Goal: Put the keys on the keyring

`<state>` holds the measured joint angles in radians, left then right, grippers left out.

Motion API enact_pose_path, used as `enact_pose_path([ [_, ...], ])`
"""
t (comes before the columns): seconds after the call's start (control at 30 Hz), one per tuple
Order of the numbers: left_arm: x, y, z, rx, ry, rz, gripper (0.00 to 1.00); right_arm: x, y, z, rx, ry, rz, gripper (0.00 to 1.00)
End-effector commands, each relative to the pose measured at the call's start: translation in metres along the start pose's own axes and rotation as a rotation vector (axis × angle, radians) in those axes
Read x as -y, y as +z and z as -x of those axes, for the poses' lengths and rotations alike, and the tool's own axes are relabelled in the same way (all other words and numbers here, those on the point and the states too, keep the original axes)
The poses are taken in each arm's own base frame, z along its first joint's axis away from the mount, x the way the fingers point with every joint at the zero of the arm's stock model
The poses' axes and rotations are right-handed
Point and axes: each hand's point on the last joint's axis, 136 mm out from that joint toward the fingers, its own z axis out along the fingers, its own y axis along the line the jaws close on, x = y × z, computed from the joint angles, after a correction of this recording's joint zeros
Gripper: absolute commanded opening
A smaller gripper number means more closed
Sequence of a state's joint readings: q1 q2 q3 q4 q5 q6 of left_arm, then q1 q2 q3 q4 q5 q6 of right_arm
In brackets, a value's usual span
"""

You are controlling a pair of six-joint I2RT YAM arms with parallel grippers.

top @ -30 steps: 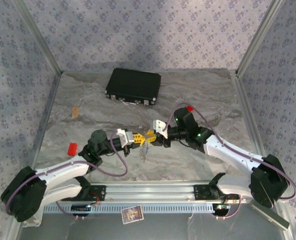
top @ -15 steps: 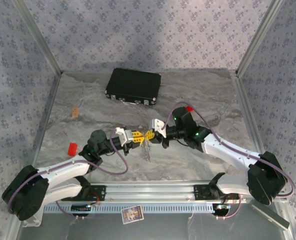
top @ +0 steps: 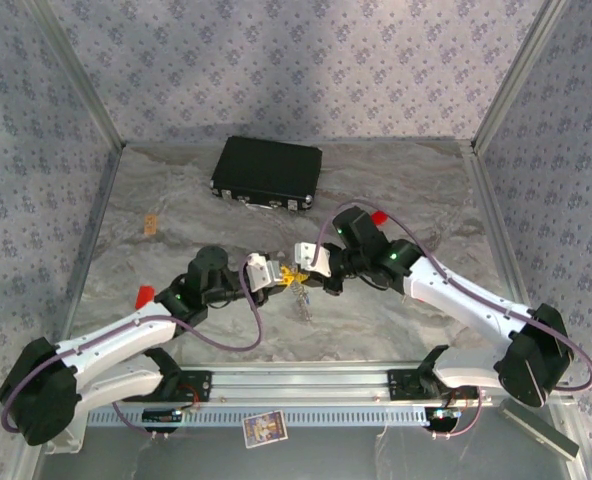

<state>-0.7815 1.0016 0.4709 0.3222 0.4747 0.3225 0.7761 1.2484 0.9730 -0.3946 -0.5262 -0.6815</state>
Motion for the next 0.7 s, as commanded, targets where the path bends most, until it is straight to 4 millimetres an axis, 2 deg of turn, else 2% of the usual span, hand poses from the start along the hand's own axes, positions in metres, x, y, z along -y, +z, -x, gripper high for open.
enact_pose_path([
  [0.0, -0.001, 0.0, -0.007, -0.061, 0.018, -0.001, 0.0, -0.005, -0.012, 0.025, 0.043, -0.075, 0.019, 0.0],
  [0.07, -0.001, 0.0, -0.005, -0.051, 0.025, 0.0, 0.0, -0.006, -0.015, 0.029, 0.07, -0.081, 0.016, 0.0],
  [0.1, -0.001, 0.0, -0.003, -0.038, 0.029, 0.0, 0.0, -0.005, -0.016, 0.03, 0.086, -0.074, 0.003, 0.04],
  [0.13, -0.001, -0.001, -0.001, -0.018, 0.033, 0.007, 0.0, -0.003, -0.018, 0.028, 0.104, -0.062, -0.01, 0.18],
  [0.17, -0.001, -0.002, -0.001, -0.002, 0.031, 0.01, 0.0, -0.002, -0.02, 0.026, 0.122, -0.05, -0.017, 0.25],
  [0.23, 0.0, -0.004, 0.004, 0.058, 0.031, 0.022, 0.0, 0.0, -0.023, 0.021, 0.17, -0.005, -0.028, 0.31],
  [0.43, -0.002, -0.012, 0.019, 0.207, -0.036, 0.016, 0.0, -0.001, -0.014, 0.012, 0.245, 0.074, -0.015, 0.32],
  [0.67, -0.001, -0.012, 0.025, 0.252, -0.056, -0.012, 0.0, 0.004, -0.002, 0.006, 0.248, 0.093, -0.015, 0.31],
])
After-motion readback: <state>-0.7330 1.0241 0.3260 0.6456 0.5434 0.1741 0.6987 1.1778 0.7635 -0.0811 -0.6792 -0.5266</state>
